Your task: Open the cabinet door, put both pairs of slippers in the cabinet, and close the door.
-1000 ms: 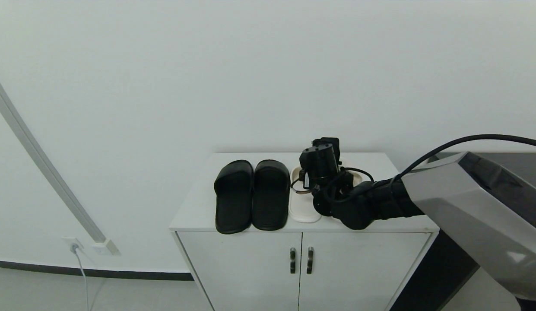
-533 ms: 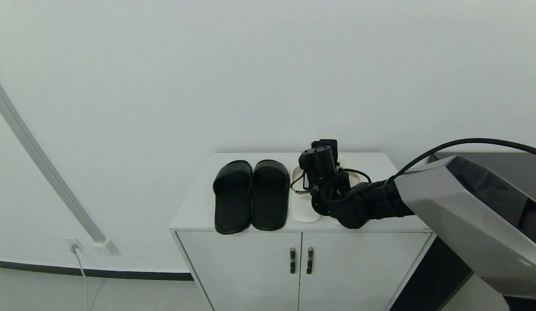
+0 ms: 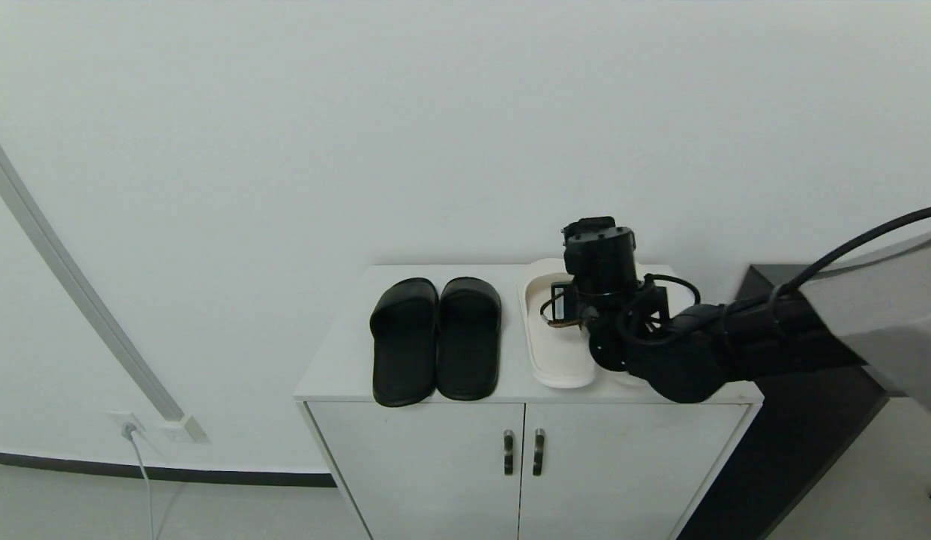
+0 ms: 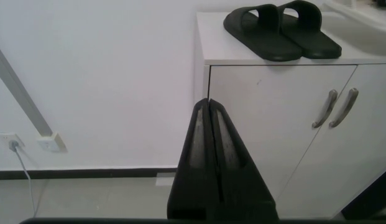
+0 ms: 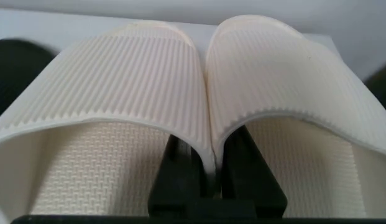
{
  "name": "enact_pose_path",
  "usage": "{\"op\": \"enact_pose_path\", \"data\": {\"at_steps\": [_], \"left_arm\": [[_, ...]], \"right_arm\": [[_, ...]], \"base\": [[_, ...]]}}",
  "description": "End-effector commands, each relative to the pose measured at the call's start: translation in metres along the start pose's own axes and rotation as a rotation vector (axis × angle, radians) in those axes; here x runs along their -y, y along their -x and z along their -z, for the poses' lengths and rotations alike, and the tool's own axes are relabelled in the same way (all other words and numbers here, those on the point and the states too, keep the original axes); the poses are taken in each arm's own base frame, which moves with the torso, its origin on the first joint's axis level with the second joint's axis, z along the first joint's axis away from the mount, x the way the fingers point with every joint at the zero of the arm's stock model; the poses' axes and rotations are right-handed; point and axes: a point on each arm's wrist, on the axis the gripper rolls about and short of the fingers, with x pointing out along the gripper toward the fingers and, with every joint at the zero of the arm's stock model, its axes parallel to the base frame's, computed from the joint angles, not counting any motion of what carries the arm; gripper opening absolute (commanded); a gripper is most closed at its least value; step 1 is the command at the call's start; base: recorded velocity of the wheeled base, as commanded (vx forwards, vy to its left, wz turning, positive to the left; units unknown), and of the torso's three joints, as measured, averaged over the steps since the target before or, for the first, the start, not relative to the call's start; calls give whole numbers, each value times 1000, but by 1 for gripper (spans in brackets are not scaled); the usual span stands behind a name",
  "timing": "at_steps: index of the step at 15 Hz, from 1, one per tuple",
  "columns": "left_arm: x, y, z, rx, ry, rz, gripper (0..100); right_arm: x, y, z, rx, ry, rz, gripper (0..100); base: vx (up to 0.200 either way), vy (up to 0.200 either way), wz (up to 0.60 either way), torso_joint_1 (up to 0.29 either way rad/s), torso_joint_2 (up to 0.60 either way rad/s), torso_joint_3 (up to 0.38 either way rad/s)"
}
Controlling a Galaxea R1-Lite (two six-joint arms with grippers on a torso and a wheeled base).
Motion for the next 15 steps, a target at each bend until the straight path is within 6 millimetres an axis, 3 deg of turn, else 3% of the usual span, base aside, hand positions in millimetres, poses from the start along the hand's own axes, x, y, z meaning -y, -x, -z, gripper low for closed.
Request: {"op": "enact_pose_path", "data": {"at_steps": [1, 3, 7, 10, 15], "left_arm": [[0, 0, 0, -1, 0, -1, 0], [0, 0, 0, -1, 0, 1, 0], [0, 0, 0, -1, 0, 1, 0], [0, 0, 0, -1, 0, 1, 0], [0, 0, 0, -1, -2, 2, 0]], "right_arm": [[37, 58, -29, 75, 34, -164, 0], [64, 93, -23, 84, 103, -376, 0], [98, 127, -3, 55, 196, -757, 0], [103, 139, 2, 50, 197, -923, 0], [101, 137, 10, 15, 207, -926, 0]], "base": [[0, 0, 0, 0, 0, 0], [0, 0, 0, 0, 0, 0], [0, 0, 0, 0, 0, 0], [0, 0, 0, 0, 0, 0], [0, 0, 0, 0, 0, 0]]}}
